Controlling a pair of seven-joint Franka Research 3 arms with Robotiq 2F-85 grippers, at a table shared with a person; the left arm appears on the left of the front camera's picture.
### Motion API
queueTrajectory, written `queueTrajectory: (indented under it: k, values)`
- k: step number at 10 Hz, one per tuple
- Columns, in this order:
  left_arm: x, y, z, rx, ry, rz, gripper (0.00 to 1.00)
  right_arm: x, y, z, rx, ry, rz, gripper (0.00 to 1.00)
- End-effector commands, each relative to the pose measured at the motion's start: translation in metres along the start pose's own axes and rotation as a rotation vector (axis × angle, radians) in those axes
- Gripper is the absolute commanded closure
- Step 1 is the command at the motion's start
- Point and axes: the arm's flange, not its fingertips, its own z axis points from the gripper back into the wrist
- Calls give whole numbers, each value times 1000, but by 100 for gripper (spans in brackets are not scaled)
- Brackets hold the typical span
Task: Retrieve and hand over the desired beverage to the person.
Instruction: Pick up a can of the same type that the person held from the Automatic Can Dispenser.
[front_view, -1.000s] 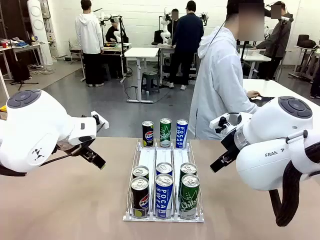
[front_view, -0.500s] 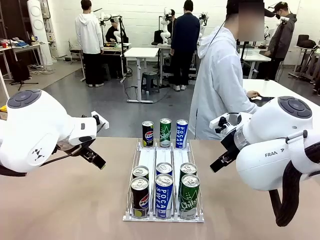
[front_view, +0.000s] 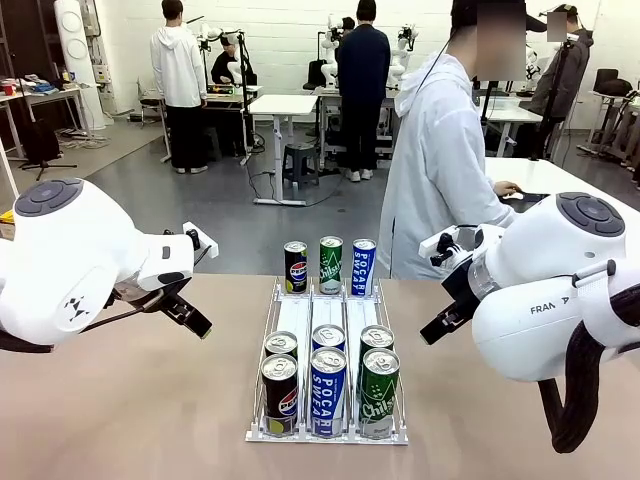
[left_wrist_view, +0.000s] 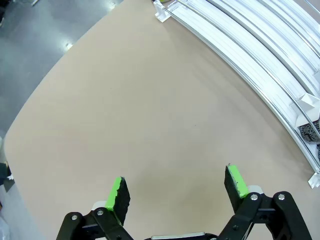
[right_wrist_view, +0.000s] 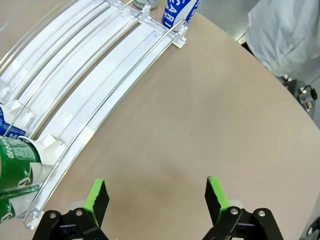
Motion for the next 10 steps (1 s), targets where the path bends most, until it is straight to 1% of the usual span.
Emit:
queueTrajectory:
  k: [1,5,6,7,8,9,10]
  values:
    - [0,2,0,0,0,4,0,0,0,0,0,0,0,0]
    - [0,0,0,0,0,0,0,0,0,0,0,0,0,0]
    - [18,-5,41,65,-82,-53,0,8,7,48,-145,-61,60,0]
    - [32,-7,76,127,-137,-99,0,18,14,91,-236,-107,105,0]
    - [51,-8,112,197,-181,-131,0,30,18,134,-314,-122,134,0]
    - [68,-13,151,247,-212,-174,0,47,21,187,-350,-139,154,0]
    - [81,-16,184,297,-235,-200,0,62,24,231,-399,-149,158,0]
